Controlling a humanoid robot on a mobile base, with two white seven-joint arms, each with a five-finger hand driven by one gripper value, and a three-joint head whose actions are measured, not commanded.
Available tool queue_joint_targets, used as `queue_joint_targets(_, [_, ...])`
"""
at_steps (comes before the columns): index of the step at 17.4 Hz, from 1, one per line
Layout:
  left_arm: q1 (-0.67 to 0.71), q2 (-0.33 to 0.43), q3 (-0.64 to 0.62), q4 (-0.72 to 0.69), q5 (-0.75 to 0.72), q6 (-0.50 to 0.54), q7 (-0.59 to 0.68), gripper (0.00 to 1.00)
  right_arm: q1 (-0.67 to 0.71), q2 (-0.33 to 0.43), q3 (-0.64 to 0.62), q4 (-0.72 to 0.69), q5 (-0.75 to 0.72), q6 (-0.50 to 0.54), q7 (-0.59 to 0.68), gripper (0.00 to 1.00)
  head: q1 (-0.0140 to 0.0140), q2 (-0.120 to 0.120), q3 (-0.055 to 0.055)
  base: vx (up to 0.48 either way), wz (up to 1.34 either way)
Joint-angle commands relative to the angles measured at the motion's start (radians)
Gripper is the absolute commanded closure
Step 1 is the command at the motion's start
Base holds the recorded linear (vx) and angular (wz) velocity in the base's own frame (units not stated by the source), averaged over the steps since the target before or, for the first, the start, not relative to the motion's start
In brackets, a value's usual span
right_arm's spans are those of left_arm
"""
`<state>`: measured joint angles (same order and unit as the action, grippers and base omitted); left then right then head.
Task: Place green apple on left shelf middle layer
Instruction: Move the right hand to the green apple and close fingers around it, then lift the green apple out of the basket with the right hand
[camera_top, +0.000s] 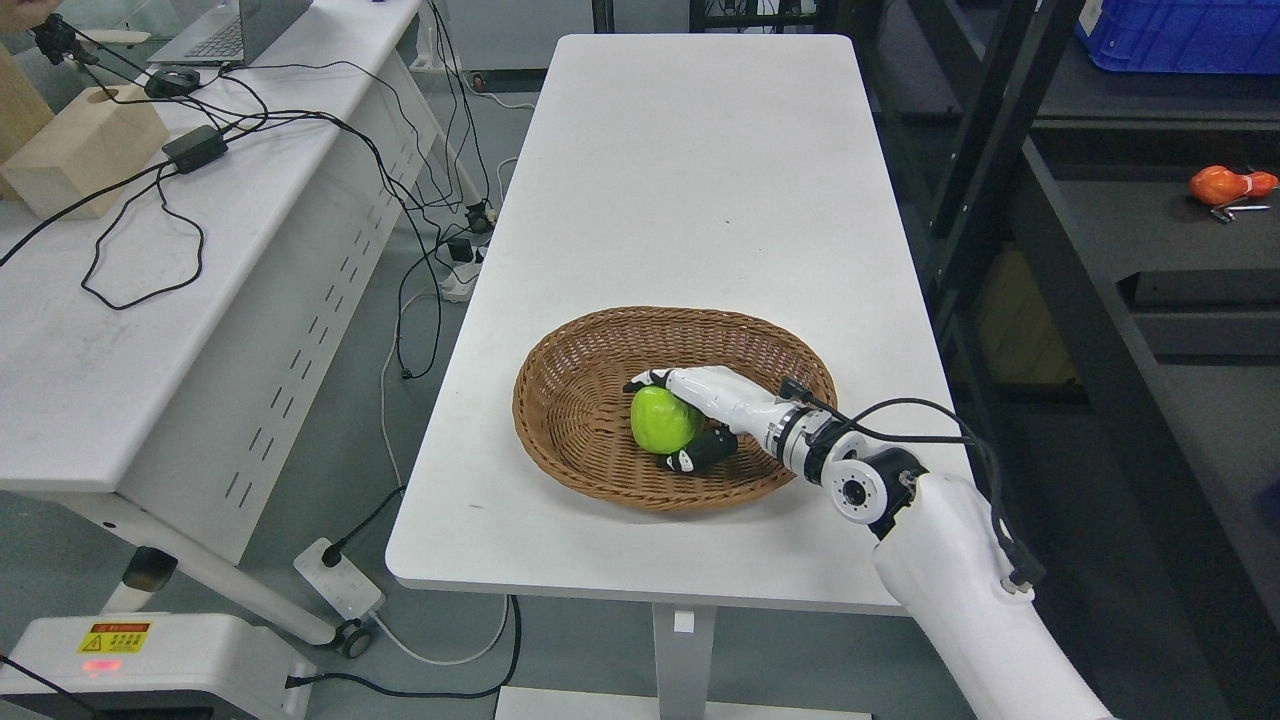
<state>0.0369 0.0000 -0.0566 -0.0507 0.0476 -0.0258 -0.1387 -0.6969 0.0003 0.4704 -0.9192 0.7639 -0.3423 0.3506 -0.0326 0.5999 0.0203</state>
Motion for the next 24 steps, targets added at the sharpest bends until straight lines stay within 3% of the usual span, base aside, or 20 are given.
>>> queue_joint_targets(1, [0.000, 0.017, 0.000, 0.000, 0.000, 0.000, -0.001, 0.00, 0.002, -0.018, -0.061, 0.006, -0.047, -0.015, -0.005, 0.69, 0.0000, 0.000, 0.000, 0.000, 0.00])
queue_joint_targets(3, [0.000, 0.017, 0.000, 0.000, 0.000, 0.000, 0.001, 0.00, 0.002, -0.018, -0.062, 0.003, -0.086, -0.030, -0.002, 0.94, 0.0000, 0.000, 0.000, 0.000, 0.00])
queue_joint_targets(4, [0.000, 0.017, 0.000, 0.000, 0.000, 0.001, -0.001, 0.00, 0.004, -0.018, -0.076, -0.004, -0.103, -0.049, 0.001, 0.97, 0.0000, 0.000, 0.000, 0.000, 0.00])
queue_joint_targets(8, [0.000, 0.017, 0.000, 0.000, 0.000, 0.000, -0.001, 0.00, 0.004, -0.018, -0.183, -0.027, -0.187, -0.115, -0.011, 0.97, 0.0000, 0.000, 0.000, 0.000, 0.00])
queue_joint_targets(11, [0.001, 0.017, 0.000, 0.000, 0.000, 0.001, -0.001, 0.00, 0.004, -0.018, -0.289, -0.111, -0.193, -0.115, -0.114, 0.97, 0.0000, 0.000, 0.000, 0.000, 0.00])
queue_joint_targets(15, [0.000, 0.017, 0.000, 0.000, 0.000, 0.001, 0.001, 0.00, 0.005, -0.020, -0.398, -0.181, -0.273, -0.104, -0.117, 0.96, 0.0000, 0.000, 0.000, 0.000, 0.00])
queue_joint_targets(16, [0.000, 0.017, 0.000, 0.000, 0.000, 0.000, 0.001, 0.00, 0.019, -0.051, -0.423, -0.191, -0.313, -0.099, -0.114, 0.96, 0.0000, 0.000, 0.000, 0.000, 0.00])
queue_joint_targets(19, [0.000, 0.017, 0.000, 0.000, 0.000, 0.001, 0.001, 0.00, 0.114, -0.126, -0.510, -0.225, -0.408, -0.099, -0.113, 0.96, 0.0000, 0.000, 0.000, 0.000, 0.00])
queue_joint_targets(24, [0.000, 0.017, 0.000, 0.000, 0.000, 0.000, 0.001, 0.00, 0.345, -0.115, -0.682, -0.377, -0.482, -0.099, -0.120, 0.95, 0.0000, 0.000, 0.000, 0.000, 0.00])
